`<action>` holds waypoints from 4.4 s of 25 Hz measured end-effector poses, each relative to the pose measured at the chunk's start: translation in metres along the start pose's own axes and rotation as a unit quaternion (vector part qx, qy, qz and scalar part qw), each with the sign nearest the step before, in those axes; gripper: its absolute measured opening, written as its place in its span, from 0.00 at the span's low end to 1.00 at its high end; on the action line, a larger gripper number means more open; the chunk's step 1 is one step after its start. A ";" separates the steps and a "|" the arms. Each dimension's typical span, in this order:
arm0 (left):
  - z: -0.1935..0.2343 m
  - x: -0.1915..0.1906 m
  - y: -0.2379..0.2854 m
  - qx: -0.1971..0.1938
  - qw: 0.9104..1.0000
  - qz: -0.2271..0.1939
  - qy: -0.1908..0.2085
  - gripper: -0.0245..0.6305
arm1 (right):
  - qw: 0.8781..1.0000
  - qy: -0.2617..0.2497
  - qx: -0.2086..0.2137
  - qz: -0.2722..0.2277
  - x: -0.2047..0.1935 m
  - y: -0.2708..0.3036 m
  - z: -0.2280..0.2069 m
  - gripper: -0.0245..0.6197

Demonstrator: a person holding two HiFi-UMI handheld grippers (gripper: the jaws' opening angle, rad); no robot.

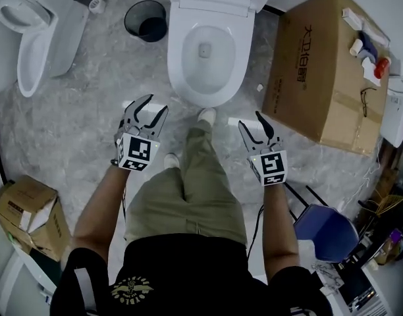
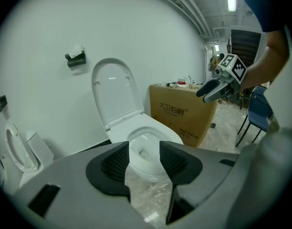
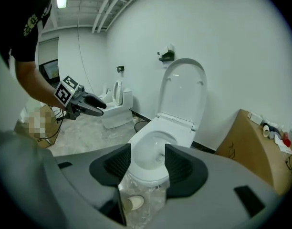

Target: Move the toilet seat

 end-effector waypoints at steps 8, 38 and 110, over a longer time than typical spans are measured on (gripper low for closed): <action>-0.008 -0.055 0.058 -0.016 0.999 0.039 -0.009 0.34 | 0.998 -0.023 0.032 0.055 -0.062 0.060 -0.016 0.40; -0.036 -0.181 0.171 -0.036 0.990 0.134 -0.021 0.34 | 0.979 0.003 0.081 0.188 -0.199 0.204 -0.033 0.40; 0.080 0.154 0.110 0.044 0.991 0.110 -0.067 0.33 | 0.990 -0.030 0.117 0.072 0.170 0.091 -0.147 0.37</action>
Point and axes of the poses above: the fingertips, and each gripper's own axes: y forward along the fingers, z to its left, x out of its top, the point moved 9 cm from there along -y, backward along the fingers, and after that the axes turned 3 degrees about -z, right-handed, at the moved point
